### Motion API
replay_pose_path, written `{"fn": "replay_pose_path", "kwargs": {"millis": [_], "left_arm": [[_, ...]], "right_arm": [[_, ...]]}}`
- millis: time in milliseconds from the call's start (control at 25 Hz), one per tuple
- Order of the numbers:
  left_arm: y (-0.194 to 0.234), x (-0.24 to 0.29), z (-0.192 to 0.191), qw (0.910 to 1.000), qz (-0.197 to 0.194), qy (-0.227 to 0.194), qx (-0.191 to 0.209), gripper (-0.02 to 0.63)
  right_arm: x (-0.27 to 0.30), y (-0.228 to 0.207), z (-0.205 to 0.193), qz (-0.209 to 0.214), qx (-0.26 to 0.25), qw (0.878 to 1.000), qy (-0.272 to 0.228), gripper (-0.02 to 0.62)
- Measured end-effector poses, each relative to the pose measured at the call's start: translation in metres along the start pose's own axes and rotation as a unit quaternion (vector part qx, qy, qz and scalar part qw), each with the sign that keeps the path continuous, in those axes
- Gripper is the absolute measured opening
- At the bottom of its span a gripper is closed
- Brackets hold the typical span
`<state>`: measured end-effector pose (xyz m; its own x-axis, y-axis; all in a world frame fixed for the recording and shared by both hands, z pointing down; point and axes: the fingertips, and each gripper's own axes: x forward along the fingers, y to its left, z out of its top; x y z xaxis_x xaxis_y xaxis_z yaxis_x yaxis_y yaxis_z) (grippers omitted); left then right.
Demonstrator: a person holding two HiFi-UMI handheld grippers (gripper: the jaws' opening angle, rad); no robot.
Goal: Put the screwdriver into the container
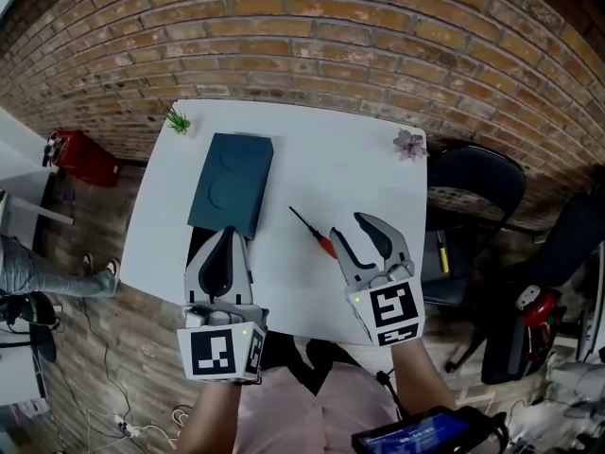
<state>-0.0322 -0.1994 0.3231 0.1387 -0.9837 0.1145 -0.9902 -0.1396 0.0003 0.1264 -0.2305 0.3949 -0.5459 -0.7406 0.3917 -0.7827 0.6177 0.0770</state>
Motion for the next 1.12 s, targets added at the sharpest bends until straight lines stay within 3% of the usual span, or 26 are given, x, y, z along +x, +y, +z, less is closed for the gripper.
{"fn": "replay_pose_path", "kwargs": {"millis": [560, 1120], "left_arm": [[0.007, 0.025, -0.115, 0.9927, -0.043, 0.101, -0.051, 0.012], [0.008, 0.029, -0.138, 0.9892, -0.058, 0.12, -0.061, 0.013]], "right_arm": [[0.052, 0.031, -0.15, 0.03, 0.011, 0.985, 0.167, 0.181], [0.067, 0.028, -0.173, 0.05, 0.007, 0.98, 0.191, 0.189]]}}
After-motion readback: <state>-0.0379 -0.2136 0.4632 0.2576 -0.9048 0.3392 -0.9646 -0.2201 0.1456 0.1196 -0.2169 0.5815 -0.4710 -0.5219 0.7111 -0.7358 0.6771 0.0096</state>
